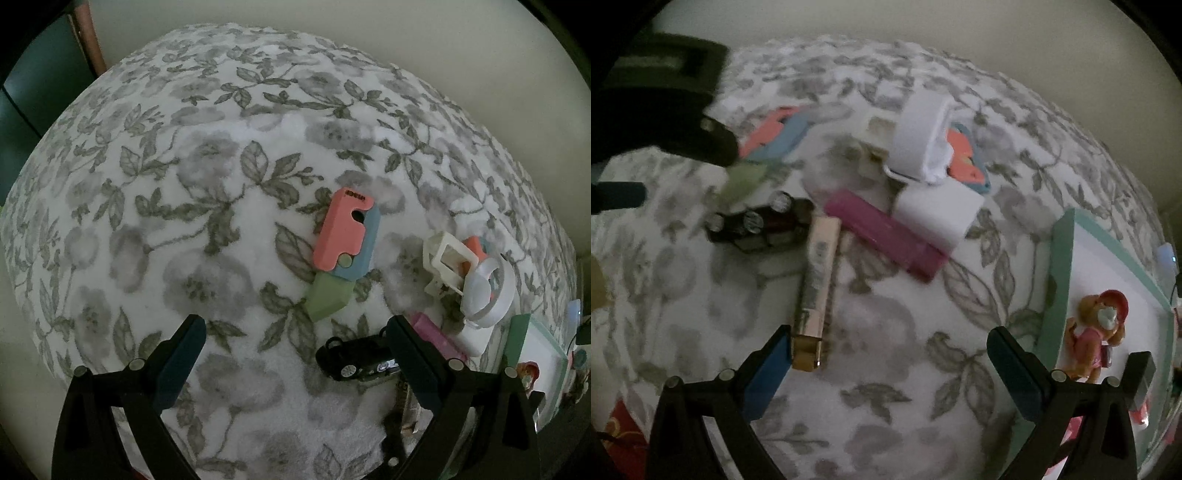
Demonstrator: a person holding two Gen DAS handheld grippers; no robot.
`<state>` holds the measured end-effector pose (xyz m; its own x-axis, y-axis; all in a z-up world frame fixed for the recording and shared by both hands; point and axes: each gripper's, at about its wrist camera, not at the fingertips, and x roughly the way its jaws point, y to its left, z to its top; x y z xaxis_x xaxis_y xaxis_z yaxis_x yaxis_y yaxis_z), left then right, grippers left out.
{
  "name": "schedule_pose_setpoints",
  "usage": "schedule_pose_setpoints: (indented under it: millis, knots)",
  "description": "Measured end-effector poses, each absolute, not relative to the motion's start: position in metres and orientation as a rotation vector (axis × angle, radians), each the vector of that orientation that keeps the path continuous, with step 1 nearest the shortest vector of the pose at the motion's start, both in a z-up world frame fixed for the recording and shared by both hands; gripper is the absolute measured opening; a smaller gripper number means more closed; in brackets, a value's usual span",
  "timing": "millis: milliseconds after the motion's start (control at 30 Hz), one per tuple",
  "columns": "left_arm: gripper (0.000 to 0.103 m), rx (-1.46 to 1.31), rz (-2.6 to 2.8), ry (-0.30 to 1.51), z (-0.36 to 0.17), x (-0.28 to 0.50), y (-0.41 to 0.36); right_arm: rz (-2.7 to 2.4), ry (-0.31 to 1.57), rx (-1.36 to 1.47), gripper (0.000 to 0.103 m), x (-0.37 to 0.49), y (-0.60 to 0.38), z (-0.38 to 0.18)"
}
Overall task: Organize rigid objects
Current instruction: 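Grasp the black toy car with the left tool while the right tool grasps the gold harmonica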
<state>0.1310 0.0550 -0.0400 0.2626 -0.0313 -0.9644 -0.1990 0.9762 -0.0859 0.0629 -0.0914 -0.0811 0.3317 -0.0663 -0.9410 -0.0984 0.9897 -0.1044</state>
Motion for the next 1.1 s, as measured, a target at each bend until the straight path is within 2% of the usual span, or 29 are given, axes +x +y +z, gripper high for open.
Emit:
schedule_pose_setpoints:
  millis: [267, 467, 1100]
  knots:
    - [0.098, -0.202, 0.100, 1.315, -0.042, 0.133, 0.053, -0.065, 1.196, -0.197, 0.103, 0.066, -0.117, -0.077]
    - [0.098, -0.210, 0.083, 1.329, -0.044, 0.132, 0.051, -0.144, 1.072, -0.360, 0.103, 0.071, -0.111, -0.067]
    - [0.098, -0.126, -0.022, 1.374, -0.067, 0.142, 0.002, -0.173, 1.041, -0.250, 0.103, 0.070, -0.127, -0.043]
